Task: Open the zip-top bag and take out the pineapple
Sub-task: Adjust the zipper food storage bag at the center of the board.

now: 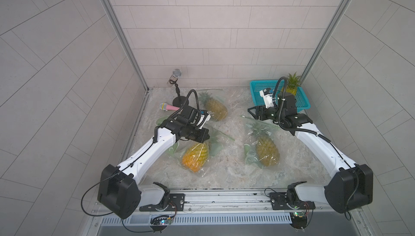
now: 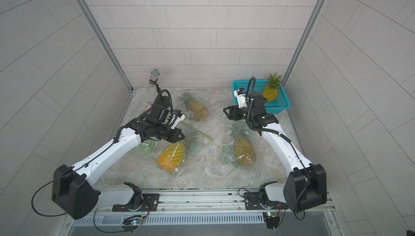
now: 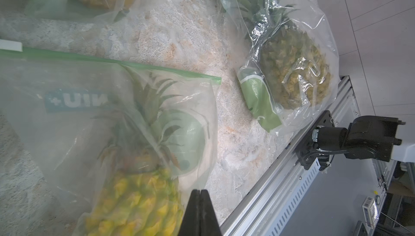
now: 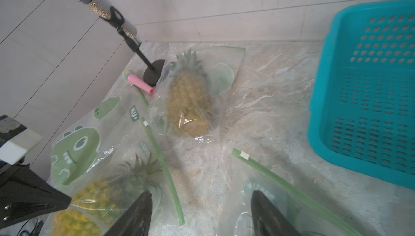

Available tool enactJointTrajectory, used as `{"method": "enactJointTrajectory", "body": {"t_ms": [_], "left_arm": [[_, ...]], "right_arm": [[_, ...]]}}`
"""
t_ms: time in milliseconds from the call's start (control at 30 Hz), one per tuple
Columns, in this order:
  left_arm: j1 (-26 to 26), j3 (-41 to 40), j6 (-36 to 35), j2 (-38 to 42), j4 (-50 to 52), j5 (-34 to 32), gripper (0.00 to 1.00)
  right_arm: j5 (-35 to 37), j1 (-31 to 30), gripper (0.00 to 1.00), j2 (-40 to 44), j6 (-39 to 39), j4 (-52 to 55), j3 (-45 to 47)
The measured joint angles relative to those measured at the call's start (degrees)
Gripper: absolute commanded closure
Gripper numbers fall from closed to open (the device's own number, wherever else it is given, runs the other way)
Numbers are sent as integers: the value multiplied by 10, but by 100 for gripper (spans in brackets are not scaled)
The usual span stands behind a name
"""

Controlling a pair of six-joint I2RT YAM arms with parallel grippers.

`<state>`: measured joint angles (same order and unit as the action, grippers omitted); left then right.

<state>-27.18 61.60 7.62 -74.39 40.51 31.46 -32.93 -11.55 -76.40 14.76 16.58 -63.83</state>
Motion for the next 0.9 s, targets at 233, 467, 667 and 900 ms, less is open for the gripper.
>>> {"method": "enactJointTrajectory", "body": {"t_ms": [233,467,667,900], "left_arm": [[0,0,-9,24,0,7,100],[0,-17,-17,78,-24,15,100],[0,-52,-17,115,-66,28,100],[0,-57,-17,119,-77,33,100]], "right_arm": [[-66,-45,38,-88,-32,73,-68],[-114,-61,48,-170,-46,145,-116],[-169,-61,50,-227,-51,191,-156],[-201,-63,51,-248,-51,212,-172]]}}
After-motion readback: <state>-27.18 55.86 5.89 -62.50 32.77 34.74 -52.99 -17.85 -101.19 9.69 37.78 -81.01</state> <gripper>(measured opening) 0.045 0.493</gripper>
